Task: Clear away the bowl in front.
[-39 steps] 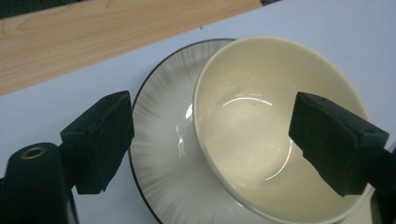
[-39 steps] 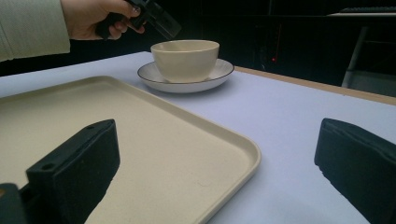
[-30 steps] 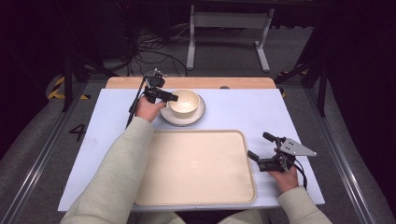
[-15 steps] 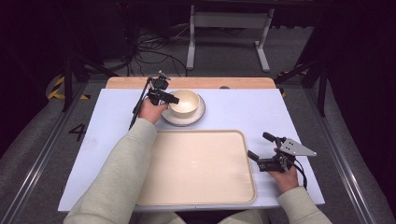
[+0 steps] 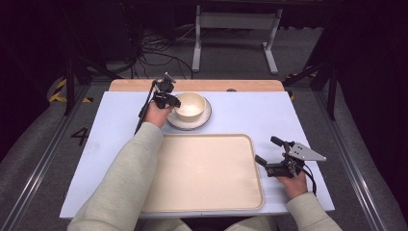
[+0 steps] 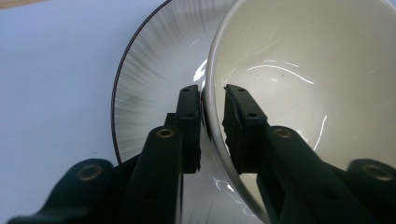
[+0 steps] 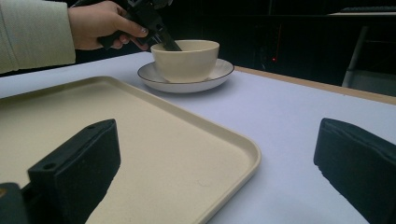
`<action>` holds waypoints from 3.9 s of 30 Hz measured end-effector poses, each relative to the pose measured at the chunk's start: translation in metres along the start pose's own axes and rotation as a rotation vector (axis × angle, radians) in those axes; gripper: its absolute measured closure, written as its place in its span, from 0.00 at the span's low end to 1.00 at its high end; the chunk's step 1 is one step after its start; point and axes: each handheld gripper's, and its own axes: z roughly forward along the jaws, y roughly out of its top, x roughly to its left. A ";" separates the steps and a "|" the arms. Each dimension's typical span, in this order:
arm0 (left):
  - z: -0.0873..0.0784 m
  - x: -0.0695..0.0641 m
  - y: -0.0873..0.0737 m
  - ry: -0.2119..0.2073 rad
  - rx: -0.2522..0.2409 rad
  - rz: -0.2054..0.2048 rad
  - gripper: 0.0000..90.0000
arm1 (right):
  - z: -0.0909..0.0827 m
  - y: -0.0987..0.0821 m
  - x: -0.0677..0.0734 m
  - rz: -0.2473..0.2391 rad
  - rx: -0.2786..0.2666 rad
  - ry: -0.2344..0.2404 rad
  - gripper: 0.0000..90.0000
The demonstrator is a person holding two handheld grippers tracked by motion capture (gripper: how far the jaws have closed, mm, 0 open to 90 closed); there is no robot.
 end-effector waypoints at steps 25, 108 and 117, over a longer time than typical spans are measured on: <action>-0.007 -0.003 0.002 0.031 0.017 -0.054 0.93 | 0.000 0.000 0.000 0.000 -0.005 0.001 0.01; -0.130 -0.068 -0.035 -0.127 0.052 0.408 0.92 | 0.000 0.000 -0.001 0.002 0.000 0.003 0.01; -0.138 -0.077 -0.047 -0.153 0.066 0.467 0.92 | 0.000 0.000 0.000 0.003 -0.002 0.003 0.01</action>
